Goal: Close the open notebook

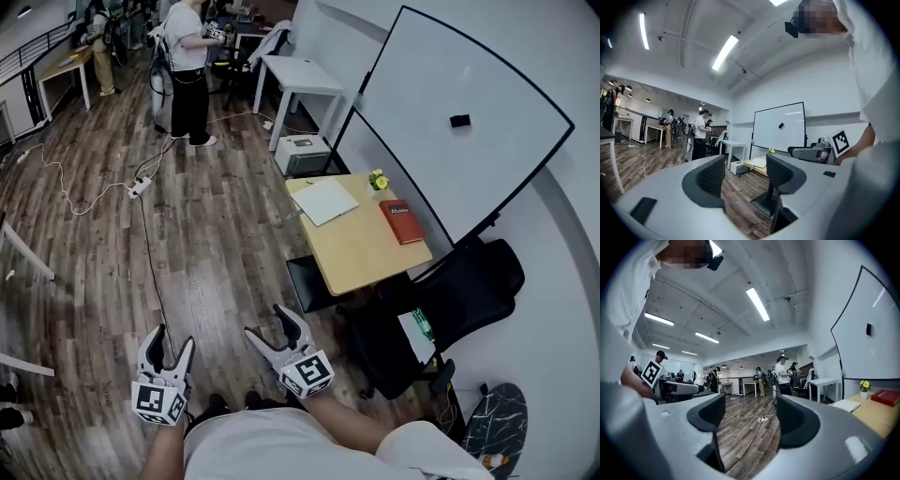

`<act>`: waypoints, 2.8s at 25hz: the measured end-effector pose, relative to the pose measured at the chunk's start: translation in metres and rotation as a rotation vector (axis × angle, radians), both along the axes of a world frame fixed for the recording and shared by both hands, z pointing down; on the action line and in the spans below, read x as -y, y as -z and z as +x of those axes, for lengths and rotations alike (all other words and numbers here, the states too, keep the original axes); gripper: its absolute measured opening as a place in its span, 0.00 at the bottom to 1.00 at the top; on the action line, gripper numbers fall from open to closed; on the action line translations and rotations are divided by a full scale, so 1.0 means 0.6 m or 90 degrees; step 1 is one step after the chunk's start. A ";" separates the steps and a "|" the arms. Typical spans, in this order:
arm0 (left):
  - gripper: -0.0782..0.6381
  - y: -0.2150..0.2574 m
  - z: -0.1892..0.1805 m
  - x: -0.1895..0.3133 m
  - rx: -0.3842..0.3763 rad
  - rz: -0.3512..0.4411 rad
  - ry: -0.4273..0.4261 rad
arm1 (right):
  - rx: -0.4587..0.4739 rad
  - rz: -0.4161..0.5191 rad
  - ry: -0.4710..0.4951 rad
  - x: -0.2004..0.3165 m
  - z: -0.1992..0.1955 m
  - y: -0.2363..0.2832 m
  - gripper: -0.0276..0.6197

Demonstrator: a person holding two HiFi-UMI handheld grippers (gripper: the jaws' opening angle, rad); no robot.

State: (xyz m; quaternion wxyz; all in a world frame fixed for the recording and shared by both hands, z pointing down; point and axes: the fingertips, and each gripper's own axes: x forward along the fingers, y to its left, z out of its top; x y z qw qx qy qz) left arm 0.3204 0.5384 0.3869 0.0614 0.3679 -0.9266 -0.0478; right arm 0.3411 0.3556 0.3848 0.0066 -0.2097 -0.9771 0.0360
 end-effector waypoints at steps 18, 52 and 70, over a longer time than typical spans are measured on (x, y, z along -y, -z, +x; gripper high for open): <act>0.47 -0.017 -0.005 0.077 0.002 -0.005 0.008 | -0.001 -0.049 0.027 0.075 0.002 -0.016 0.57; 0.45 -0.064 -0.606 0.153 -0.029 0.021 -0.063 | -0.052 -0.049 -0.018 0.143 -0.556 -0.071 0.57; 0.45 -0.077 -0.916 0.292 -0.031 -0.018 -0.133 | -0.054 -0.069 -0.073 0.304 -0.857 -0.089 0.57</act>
